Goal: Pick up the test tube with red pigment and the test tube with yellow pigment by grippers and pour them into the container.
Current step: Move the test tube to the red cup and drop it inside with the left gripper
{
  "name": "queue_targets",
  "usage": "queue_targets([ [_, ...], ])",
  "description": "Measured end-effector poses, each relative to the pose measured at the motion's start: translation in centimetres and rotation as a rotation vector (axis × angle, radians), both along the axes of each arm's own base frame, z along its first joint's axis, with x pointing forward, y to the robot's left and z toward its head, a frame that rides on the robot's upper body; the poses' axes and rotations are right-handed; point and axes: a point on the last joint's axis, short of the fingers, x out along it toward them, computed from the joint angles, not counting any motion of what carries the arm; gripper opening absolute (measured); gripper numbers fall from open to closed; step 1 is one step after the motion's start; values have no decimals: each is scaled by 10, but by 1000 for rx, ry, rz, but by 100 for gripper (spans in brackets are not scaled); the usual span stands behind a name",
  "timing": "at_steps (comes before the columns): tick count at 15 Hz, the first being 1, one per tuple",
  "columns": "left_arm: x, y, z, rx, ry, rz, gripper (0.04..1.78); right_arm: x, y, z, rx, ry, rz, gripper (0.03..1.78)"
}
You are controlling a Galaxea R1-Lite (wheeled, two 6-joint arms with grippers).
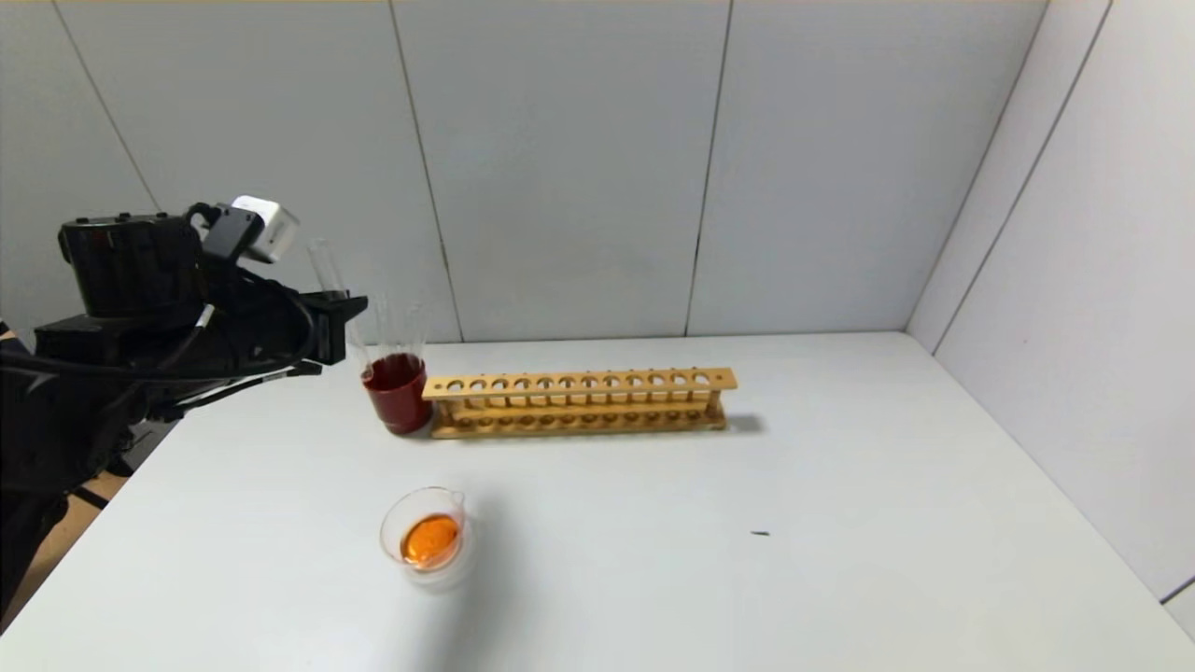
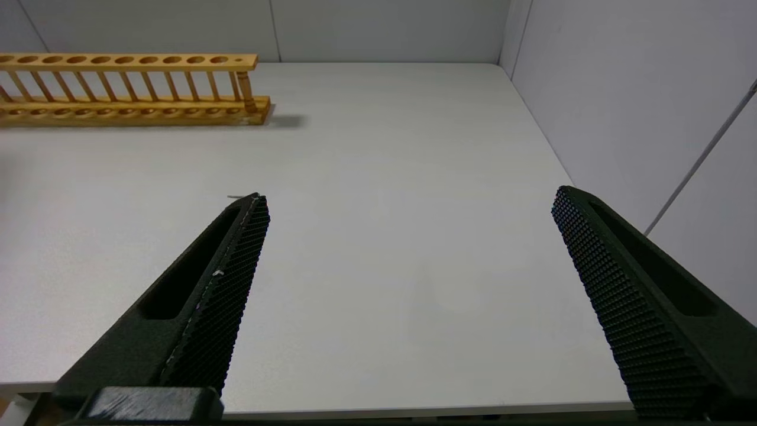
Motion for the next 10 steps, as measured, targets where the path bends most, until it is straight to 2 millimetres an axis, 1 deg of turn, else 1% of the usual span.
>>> queue_targets([
  [3,24,10,-10,-52,-5,38,32,0,0,0,0,0,0,175],
  [6,46,10,-19,-80,7,43,32,0,0,0,0,0,1,175],
  [10,60,12,-37,-79,0,56,32,0,0,0,0,0,0,175],
])
